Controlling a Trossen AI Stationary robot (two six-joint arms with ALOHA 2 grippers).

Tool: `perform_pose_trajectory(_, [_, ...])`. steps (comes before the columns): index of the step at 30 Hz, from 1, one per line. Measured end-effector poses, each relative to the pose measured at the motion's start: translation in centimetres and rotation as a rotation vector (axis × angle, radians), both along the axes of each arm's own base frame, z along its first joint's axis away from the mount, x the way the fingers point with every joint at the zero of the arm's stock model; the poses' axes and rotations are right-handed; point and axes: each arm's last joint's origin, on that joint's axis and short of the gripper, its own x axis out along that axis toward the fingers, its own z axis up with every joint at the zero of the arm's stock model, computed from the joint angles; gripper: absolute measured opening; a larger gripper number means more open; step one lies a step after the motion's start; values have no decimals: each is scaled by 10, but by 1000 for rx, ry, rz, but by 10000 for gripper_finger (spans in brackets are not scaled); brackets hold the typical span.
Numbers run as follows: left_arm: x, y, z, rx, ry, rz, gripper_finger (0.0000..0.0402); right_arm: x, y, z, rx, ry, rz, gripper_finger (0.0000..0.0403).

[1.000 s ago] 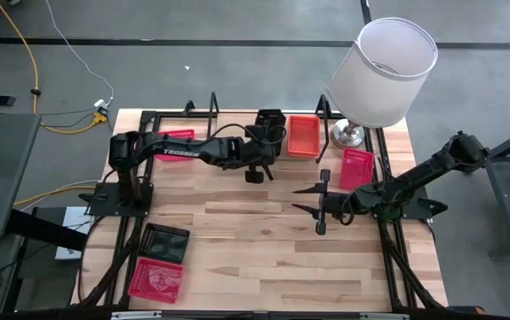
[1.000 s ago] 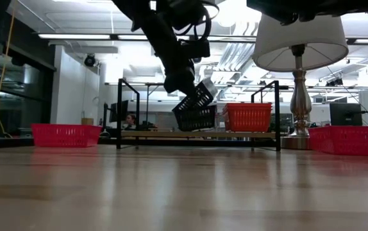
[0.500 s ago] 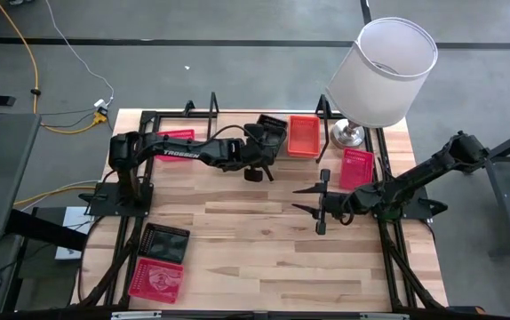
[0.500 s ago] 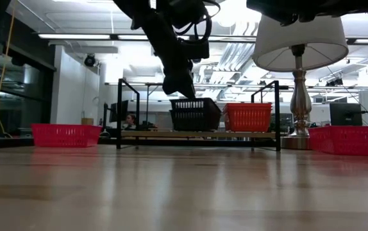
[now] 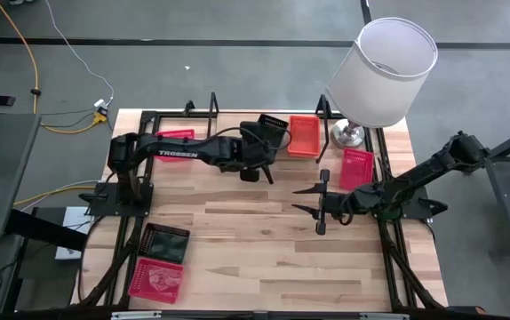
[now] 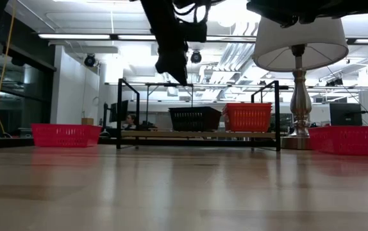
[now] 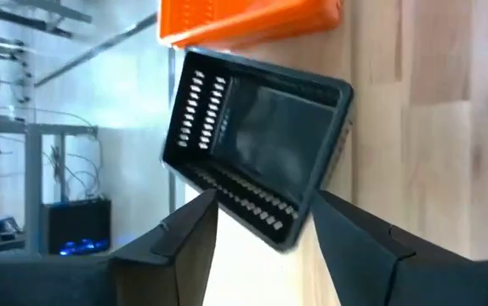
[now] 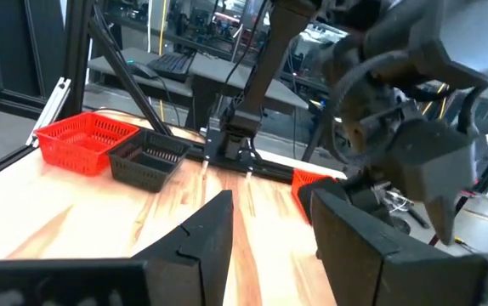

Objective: Stack baskets on shelf by color
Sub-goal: Stack the top black basket on top of the black basket on the shelf

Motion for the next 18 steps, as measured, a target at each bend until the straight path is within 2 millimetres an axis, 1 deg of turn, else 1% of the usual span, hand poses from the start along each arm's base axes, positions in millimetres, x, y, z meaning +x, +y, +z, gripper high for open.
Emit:
perform_pose_trajectory(2, [-4, 1, 0, -17, 7, 24, 170, 0, 0, 0, 3, 1, 0, 149])
perform_pose_trajectory(4, [-8, 7, -1, -41, 12, 70, 147, 0, 0, 0, 2, 4, 0, 149])
perform_pose_trajectory(6, [-14, 17, -3, -59, 11, 136, 111, 0, 0, 0, 2, 4, 0, 149])
perform_pose_trajectory(9, [-22, 33, -9, -75, -13, 221, 35, 0, 0, 0, 2, 4, 0, 149])
perform_pose_trajectory(10, [-25, 39, -13, -85, -16, 247, 18, 0, 0, 0, 2, 4, 0, 149])
perform_pose_trajectory(11, [-28, 45, -16, -98, -21, 273, 11, 0, 0, 0, 2, 4, 0, 149])
perform_pose_trajectory(14, [-38, 61, -26, -161, -28, 321, 9, 0, 0, 0, 2, 4, -1, 149])
perform_pose_trajectory(18, [-44, 72, -42, -220, -63, 338, 3, 0, 0, 0, 2, 4, -12, 149])
